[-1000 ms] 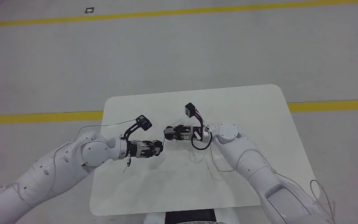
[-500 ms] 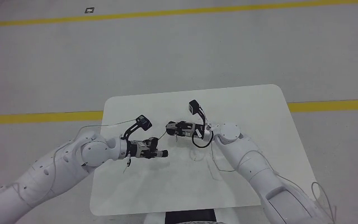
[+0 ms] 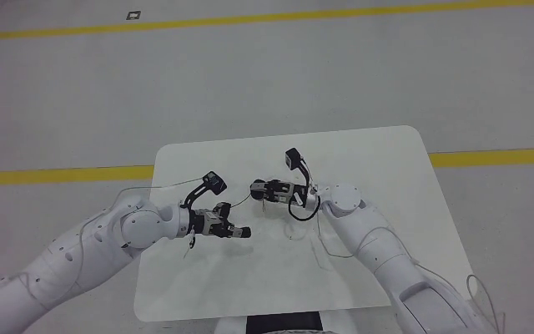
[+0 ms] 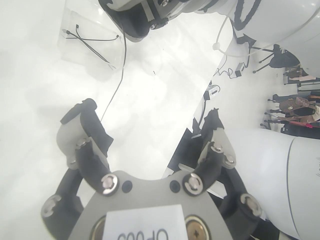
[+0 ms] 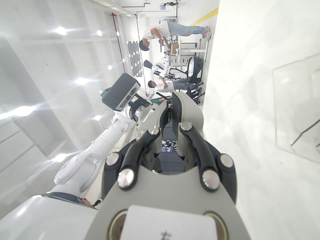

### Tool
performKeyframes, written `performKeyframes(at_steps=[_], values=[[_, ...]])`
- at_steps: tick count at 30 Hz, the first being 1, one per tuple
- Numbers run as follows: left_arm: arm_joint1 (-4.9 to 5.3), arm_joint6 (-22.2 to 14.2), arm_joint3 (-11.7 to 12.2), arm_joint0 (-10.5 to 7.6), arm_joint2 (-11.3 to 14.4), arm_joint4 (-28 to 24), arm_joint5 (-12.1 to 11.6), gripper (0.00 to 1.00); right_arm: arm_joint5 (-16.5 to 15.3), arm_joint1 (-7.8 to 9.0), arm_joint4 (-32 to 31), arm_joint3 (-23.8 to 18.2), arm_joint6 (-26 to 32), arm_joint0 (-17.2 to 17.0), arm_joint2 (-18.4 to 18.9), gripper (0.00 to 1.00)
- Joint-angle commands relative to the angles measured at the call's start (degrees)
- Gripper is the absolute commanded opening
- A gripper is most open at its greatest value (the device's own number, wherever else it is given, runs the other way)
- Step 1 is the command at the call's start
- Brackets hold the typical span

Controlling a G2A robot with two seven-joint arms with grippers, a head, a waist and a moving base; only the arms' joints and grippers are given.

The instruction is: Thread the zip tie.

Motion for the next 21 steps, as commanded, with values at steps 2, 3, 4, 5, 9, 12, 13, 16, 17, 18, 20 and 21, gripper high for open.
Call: performKeyframes(at_steps=[2,3,4,5,9,12,13,16,17,18,20,21], values=[[0.0,0.0,0.0,0.0,0.0,0.0,0.0,1.0,0.0,0.0,0.0,0.0,0.0,0.0,0.0,0.0],[0.0,0.0,0.0,0.0,0.0,0.0,0.0,1.0,0.0,0.0,0.0,0.0,0.0,0.0,0.0,0.0],[-0.01,0.08,0.15,0.04,0.01,0.29,0.27,1.0,0.1,0.0,-0.02,-0.09,-0.28,-0.11,-0.01,0.0],[-0.06,0.61,0.31,-0.05,-0.07,2.48,1.5,1.0,0.49,0.03,-0.05,-0.67,-1.11,-0.48,-0.01,0.0],[0.02,5.95,-0.8,0.87,-0.34,11.99,2.94,1.0,2.4,0.47,0.07,-2.63,-2.38,-1.49,0.72,0.0],[0.56,10.51,0.15,2.24,-1.04,16.56,2.44,1.0,3.95,0.94,-0.18,-3.96,-3.12,-2.07,1.58,0.0],[0.78,12.23,0.07,2.93,-1.24,18.4,2.63,1.0,4.54,1.11,-0.24,-4.56,-3.34,-2.34,1.87,0.0],[1.34,17.16,0.52,4.31,-1.87,22.96,0.85,1.0,6.36,1.46,-0.12,-5.47,-4.15,-2.88,2.59,0.0],[1.55,18.97,0.66,4.81,-2.1,25.02,0.08,1.0,7.03,1.59,-0.24,-5.87,-4.4,-3.03,2.76,0.0],[1.63,20.37,0.39,5.27,-2.04,26.58,0.0,1.0,7.6,1.67,-0.08,-6.03,-4.78,-3.19,2.92,0.0],[1.73,23.0,0.23,5.91,-1.69,29.58,0.0,1.0,8.63,1.76,0.51,-6.52,-5.2,-3.43,3.06,0.0],[1.73,23.0,0.23,5.91,-1.69,29.58,0.0,1.0,8.43,1.8,0.33,-6.76,-5.77,-3.43,3.18,0.0]])
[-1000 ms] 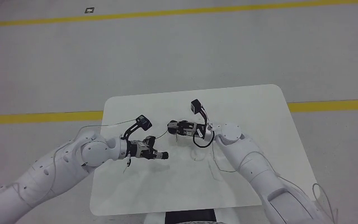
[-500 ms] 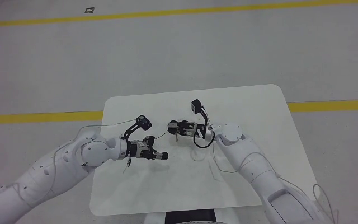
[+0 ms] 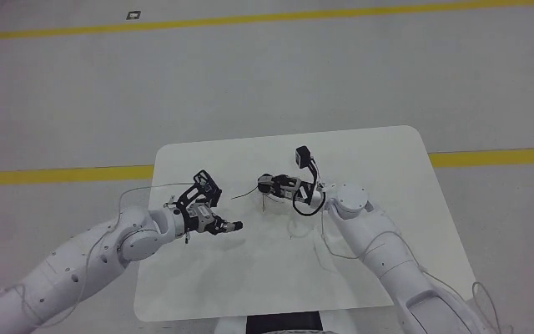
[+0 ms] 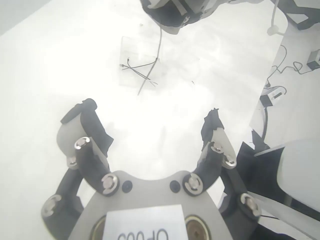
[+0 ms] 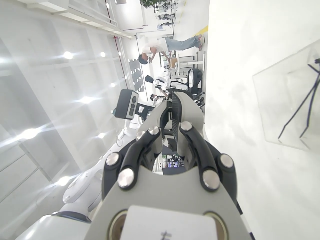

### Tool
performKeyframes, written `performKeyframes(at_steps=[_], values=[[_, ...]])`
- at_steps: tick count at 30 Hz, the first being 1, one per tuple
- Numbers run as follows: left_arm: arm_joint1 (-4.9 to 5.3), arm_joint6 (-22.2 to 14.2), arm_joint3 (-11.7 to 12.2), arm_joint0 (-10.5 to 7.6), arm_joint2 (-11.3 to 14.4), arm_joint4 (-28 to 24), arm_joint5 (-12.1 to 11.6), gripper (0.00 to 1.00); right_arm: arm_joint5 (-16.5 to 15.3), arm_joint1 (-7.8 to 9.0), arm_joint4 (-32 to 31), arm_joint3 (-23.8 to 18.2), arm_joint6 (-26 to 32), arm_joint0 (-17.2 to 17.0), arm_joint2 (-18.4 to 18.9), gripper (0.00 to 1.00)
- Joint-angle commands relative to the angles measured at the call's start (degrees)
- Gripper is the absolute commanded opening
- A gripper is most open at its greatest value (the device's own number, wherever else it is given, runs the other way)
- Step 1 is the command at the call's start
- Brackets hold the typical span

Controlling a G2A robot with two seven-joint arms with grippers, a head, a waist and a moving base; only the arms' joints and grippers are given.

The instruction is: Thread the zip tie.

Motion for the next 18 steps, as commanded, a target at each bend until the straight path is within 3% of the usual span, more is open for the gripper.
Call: performKeyframes(at_steps=[1,8,13,18], values=[[0.0,0.18,0.08,0.01,0.03,0.18,0.06,1.0,-0.1,0.03,-0.06,-0.19,-0.43,0.0,0.09,0.0],[-0.22,1.01,0.54,0.22,0.07,1.29,0.36,1.0,0.1,0.03,-0.27,-0.48,-0.7,-0.34,-0.17,0.0],[-1.19,9.92,2.49,1.09,1.19,4.81,0.06,1.0,0.06,0.06,1.54,-0.15,0.57,-0.55,-0.63,0.0],[-1.29,20.9,3.68,0.73,5.01,9.76,0.06,1.0,-0.65,-0.16,3.41,1.61,0.95,0.03,-1.35,0.0]])
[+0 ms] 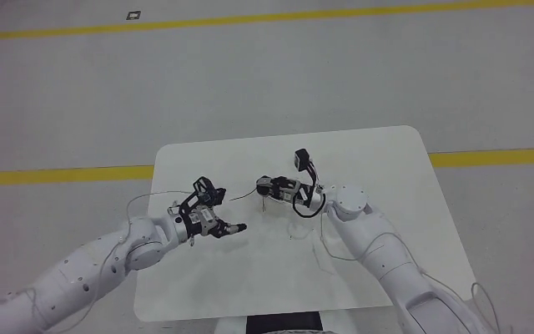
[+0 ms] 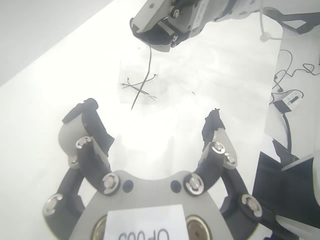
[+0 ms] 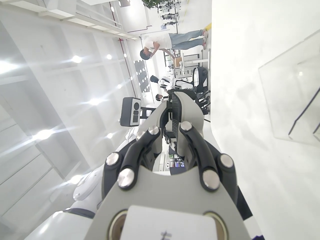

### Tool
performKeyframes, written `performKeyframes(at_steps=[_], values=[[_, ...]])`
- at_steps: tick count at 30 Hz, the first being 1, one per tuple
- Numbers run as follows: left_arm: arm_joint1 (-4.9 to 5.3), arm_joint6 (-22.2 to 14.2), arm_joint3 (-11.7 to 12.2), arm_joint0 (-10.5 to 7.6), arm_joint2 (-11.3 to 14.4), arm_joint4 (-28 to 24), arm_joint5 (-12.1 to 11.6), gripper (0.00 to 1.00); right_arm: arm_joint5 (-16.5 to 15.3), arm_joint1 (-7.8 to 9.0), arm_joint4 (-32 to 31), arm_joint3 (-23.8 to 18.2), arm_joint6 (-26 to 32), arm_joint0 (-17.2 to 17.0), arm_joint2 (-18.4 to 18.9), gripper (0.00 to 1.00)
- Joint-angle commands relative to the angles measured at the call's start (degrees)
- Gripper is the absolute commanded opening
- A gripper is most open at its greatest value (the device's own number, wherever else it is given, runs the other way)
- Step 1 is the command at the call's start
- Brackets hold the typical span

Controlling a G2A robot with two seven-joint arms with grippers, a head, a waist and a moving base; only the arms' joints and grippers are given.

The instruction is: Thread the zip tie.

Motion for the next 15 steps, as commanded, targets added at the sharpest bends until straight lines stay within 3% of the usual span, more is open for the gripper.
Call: performKeyframes(at_steps=[1,2,10,13,15], values=[[0.08,5.25,0.45,-0.5,1.97,1.56,0.0,1.0,-0.25,-0.13,0.57,0.64,-0.13,0.29,-0.34,0.0],[0.14,7.43,1.1,-0.8,3.12,2.0,0.0,1.0,-0.81,-0.18,0.44,1.04,-0.59,0.59,-0.54,0.0],[0.14,7.43,1.1,-0.8,3.12,2.0,0.0,1.0,-0.81,-0.18,0.44,1.04,-0.59,0.59,-0.54,0.0],[-0.33,6.11,2.08,-0.59,2.69,1.53,1.22,1.0,-0.21,-0.06,0.56,-0.12,-0.79,-0.39,-0.71,0.0],[-0.6,7.97,2.91,-0.43,2.34,1.68,0.0,1.0,-0.13,0.11,0.93,-0.41,0.7,-0.61,-0.69,0.0]])
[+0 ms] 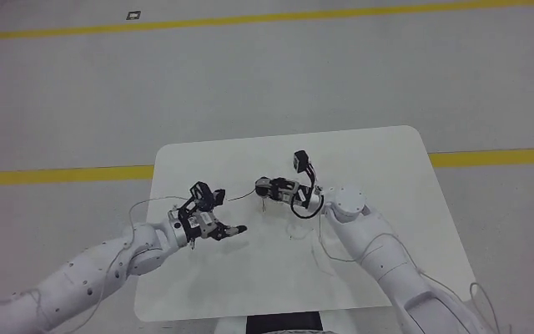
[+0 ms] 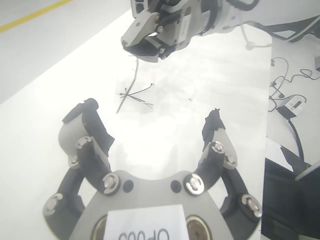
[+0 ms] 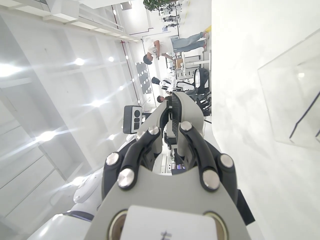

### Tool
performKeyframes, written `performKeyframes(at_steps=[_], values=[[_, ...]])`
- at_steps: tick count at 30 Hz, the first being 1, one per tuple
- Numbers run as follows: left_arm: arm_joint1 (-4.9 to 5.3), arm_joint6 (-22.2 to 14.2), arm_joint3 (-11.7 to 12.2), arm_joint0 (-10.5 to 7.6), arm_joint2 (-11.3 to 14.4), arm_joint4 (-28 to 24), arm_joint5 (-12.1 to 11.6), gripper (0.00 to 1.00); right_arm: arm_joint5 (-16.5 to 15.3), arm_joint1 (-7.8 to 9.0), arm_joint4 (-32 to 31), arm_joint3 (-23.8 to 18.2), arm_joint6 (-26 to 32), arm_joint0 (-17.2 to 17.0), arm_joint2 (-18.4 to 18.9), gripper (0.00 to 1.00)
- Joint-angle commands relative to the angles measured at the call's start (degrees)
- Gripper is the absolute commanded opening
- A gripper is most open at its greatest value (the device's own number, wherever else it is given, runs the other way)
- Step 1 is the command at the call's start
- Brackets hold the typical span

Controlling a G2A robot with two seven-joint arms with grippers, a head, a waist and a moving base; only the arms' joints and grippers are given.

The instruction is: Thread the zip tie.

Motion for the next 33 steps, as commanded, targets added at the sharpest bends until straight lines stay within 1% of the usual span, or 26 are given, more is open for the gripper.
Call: performKeyframes(at_steps=[1,4,5,6,11,13,18,21,26,27,28,30,33], values=[[-0.19,2.2,0.54,0.14,-0.16,0.93,-0.54,1.0,0.14,0.12,0.42,-0.12,1.47,-0.11,-0.06,0.0],[-0.41,6.23,0.52,0.43,0.43,3.1,-0.54,1.0,0.27,0.13,1.59,0.05,3.3,-0.1,-0.47,0.0],[-0.46,7.43,0.56,0.33,0.7,4.1,-0.54,1.0,0.08,0.15,1.2,0.11,3.11,0.05,-0.54,0.0],[-0.48,8.0,1.08,0.11,0.83,5.54,-0.54,1.0,0.08,0.15,1.2,0.11,3.11,0.05,-0.54,0.0],[-0.48,8.0,1.08,0.11,0.83,5.54,-0.54,1.0,0.08,0.15,1.2,0.11,3.11,0.05,-0.54,0.0],[-0.62,7.8,0.99,0.33,0.69,5.3,-0.17,1.0,0.45,0.18,0.86,-0.93,2.0,-0.59,-0.79,0.0],[-1.04,9.39,1.15,1.21,0.22,4.37,-0.54,1.0,1.07,0.42,0.93,-2.74,2.81,-1.53,-1.29,0.0],[-1.13,9.24,1.53,0.98,0.25,6.14,-0.54,1.0,0.56,0.52,0.44,-3.15,3.19,-1.56,-1.55,0.0],[-1.13,9.24,1.53,0.98,0.25,6.14,-0.54,1.0,0.56,0.52,0.44,-3.15,3.19,-1.56,-1.55,0.0],[-1.13,9.24,1.53,0.98,0.25,6.14,-0.54,1.0,0.58,0.51,0.45,-3.46,2.62,-1.79,-1.59,0.0],[-1.24,9.01,1.46,1.12,0.12,5.91,-0.06,1.0,0.68,0.5,0.77,-4.19,2.39,-2.19,-1.73,0.0],[-1.5,10.15,1.44,1.51,-0.14,5.38,-0.54,1.0,0.87,0.61,1.18,-4.98,2.45,-2.63,-1.66,0.0],[-1.85,11.45,1.55,1.92,-0.14,5.56,-0.54,1.0,0.88,0.78,2.12,-5.68,2.44,-3.08,-1.34,0.0]])
